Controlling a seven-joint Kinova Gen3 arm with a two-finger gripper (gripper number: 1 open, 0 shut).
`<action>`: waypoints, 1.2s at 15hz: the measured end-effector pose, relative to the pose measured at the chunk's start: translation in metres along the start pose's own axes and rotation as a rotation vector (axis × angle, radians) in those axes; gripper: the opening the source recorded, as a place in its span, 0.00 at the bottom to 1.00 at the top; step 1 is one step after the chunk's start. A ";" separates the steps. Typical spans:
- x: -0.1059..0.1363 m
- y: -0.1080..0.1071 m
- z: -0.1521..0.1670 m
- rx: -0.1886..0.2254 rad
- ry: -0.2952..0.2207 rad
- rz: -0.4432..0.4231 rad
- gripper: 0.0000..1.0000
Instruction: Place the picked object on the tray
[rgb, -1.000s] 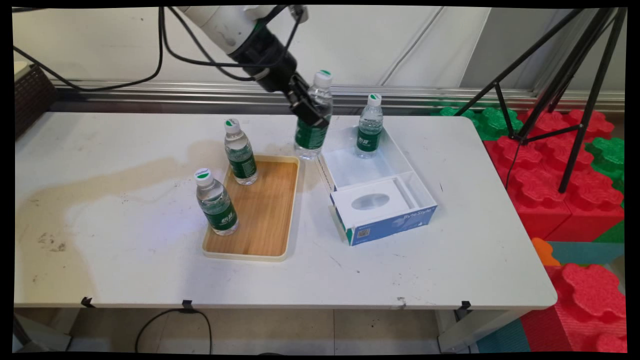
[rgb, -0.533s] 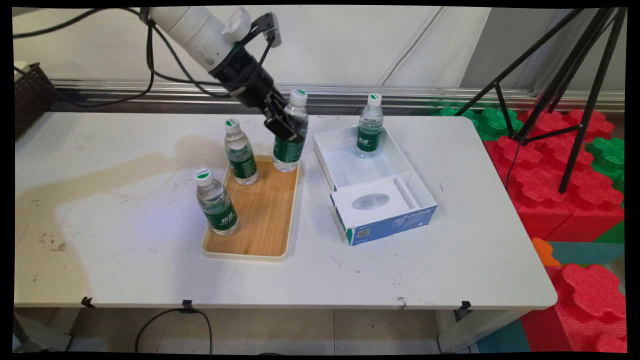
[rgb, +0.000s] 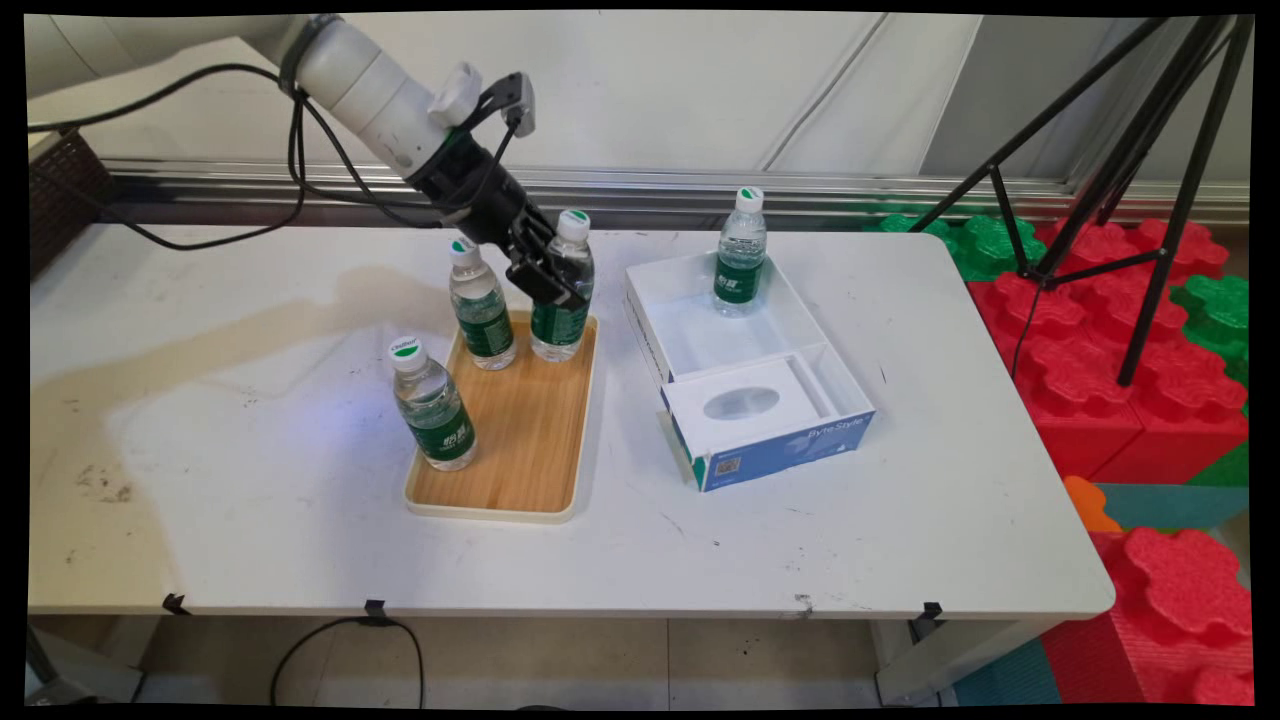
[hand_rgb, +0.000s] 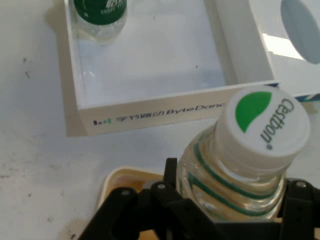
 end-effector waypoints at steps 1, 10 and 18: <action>-0.002 -0.002 0.002 -0.002 0.000 0.002 0.00; -0.020 -0.011 0.027 -0.018 0.027 0.022 0.00; -0.030 -0.014 0.039 -0.016 0.030 0.042 1.00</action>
